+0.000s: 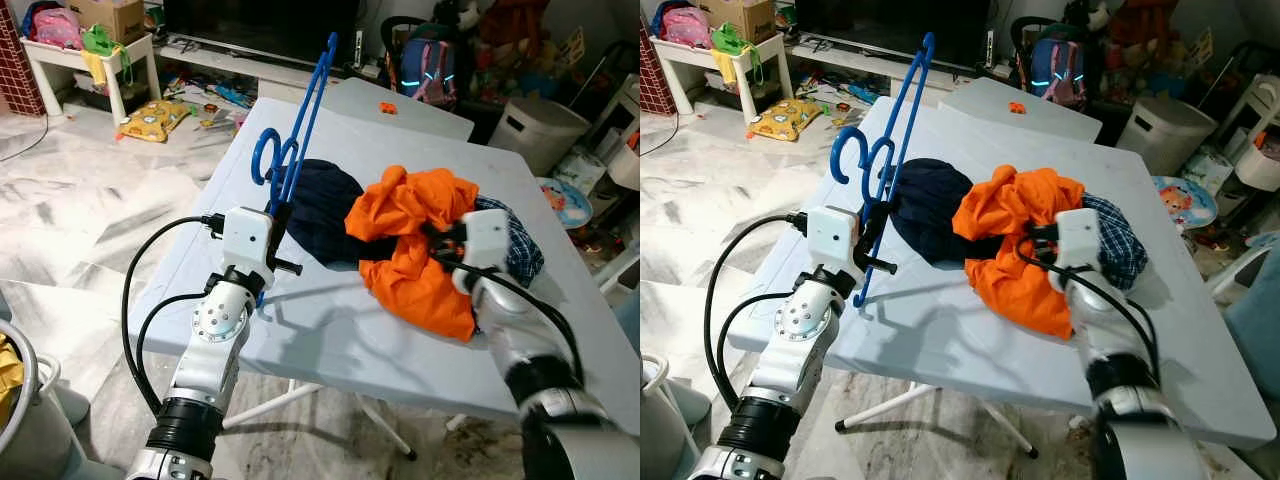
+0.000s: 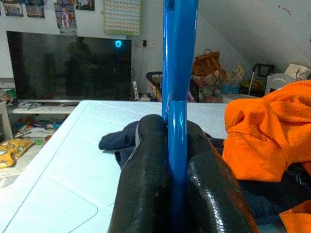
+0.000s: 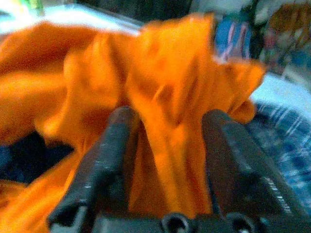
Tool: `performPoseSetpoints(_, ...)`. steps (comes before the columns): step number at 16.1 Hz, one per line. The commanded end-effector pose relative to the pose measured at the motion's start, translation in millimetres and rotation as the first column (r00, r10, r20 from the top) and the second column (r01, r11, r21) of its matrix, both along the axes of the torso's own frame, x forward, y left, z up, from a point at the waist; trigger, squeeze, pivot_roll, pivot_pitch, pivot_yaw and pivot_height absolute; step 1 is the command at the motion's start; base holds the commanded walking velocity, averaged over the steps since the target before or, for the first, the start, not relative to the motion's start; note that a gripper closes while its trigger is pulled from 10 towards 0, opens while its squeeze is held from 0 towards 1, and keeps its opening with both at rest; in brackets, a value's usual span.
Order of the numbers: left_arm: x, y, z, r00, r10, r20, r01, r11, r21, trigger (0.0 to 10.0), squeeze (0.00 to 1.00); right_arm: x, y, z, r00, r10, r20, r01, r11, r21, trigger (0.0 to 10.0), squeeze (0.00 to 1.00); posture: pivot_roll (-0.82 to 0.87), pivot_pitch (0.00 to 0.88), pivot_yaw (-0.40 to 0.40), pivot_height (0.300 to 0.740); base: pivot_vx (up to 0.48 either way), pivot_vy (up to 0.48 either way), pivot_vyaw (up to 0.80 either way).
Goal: Hang hanger
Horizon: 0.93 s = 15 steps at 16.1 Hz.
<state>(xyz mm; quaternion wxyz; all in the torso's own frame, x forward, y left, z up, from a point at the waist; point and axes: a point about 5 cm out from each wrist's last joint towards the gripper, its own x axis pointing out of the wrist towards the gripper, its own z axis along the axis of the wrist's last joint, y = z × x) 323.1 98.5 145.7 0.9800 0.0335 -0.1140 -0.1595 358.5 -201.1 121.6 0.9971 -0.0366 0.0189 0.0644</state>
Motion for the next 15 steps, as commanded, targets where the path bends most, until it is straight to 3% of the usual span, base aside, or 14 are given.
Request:
performPoseSetpoints(1,-2.0,-5.4,-16.0,0.996,-0.026,-0.08,0.028,0.999,0.026,10.0,0.0,-0.7,-9.1,15.4,0.998,-0.016,0.063,0.015,1.0,0.02,10.0,1.0,0.18,0.0,-0.159,0.74,0.0,0.0,0.0)
performPoseSetpoints(6,-0.8,-6.1,-18.0,0.996,-0.026,-0.091,0.03,0.998,0.047,10.0,0.0,-39.3,-8.1,32.0,0.971,-0.067,0.229,0.046,0.995,0.094,10.0,1.0,0.17,0.0,-0.138,0.74,0.0,0.0,0.0)
performPoseSetpoints(8,1.2,-6.0,-16.1,0.996,-0.028,-0.083,0.033,0.998,0.061,10.0,0.0,-57.9,-8.1,40.1,0.946,-0.138,0.294,0.094,0.983,0.158,10.0,1.0,0.16,0.0,-0.127,0.74,0.0,0.0,0.0)
performPoseSetpoints(11,1.7,-4.8,-19.4,0.995,-0.013,-0.101,0.021,0.997,0.079,10.0,0.0,-69.2,-5.6,40.4,0.946,-0.152,0.287,0.106,0.98,0.17,10.0,1.0,0.16,0.0,-0.121,0.74,0.0,0.0,0.0)
performPoseSetpoints(15,-2.6,-9.6,-22.4,0.995,-0.03,-0.095,0.042,0.991,0.125,10.0,0.0,-85.7,4.8,24.8,0.959,-0.182,0.219,0.133,0.967,0.218,10.0,1.0,0.15,0.0,-0.11,0.74,0.0,0.0,0.0)
